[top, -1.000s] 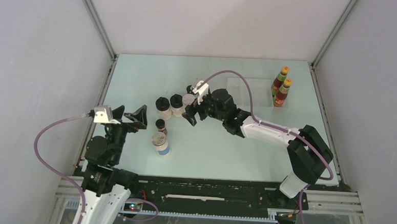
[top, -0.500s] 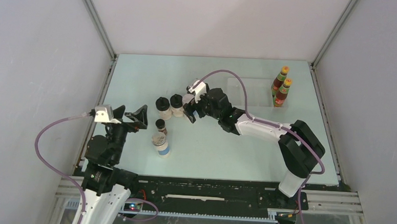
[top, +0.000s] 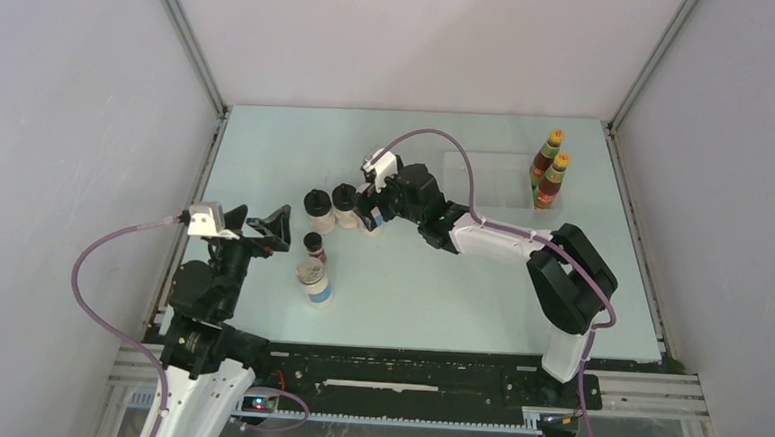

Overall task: Organize the condiment bottles
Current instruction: Pick up the bottle from the center of the board.

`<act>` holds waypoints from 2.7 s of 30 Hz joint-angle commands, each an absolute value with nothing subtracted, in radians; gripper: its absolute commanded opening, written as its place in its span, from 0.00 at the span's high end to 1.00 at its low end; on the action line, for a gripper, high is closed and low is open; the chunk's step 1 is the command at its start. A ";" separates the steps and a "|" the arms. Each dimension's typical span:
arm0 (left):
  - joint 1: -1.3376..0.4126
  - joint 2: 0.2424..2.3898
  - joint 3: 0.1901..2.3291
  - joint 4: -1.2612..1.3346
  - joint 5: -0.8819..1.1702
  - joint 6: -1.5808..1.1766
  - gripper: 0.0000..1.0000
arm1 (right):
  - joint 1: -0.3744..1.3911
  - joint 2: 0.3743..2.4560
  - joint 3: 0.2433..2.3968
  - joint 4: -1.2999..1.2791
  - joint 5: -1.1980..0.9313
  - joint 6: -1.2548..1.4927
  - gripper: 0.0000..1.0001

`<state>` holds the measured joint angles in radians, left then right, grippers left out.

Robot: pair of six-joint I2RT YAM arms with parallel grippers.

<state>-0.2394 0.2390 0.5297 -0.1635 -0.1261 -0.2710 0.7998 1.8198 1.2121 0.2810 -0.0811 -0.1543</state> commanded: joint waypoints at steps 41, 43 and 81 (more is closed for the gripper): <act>-0.242 0.288 0.520 -0.127 -0.099 -0.255 0.00 | 0.739 1.926 1.329 0.309 -0.225 -0.094 0.70; -0.242 0.289 0.520 -0.128 -0.100 -0.254 0.00 | 0.739 1.921 1.329 0.306 -0.227 -0.094 0.82; -0.242 0.259 0.520 -0.144 -0.106 -0.253 0.00 | 0.813 1.554 1.252 0.184 -0.003 -0.167 1.00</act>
<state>-0.2398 0.2661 0.5297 -0.1593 -0.1192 -0.2695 0.8074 1.6485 1.2507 0.1349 -0.0689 -0.1364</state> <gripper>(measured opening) 0.996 0.660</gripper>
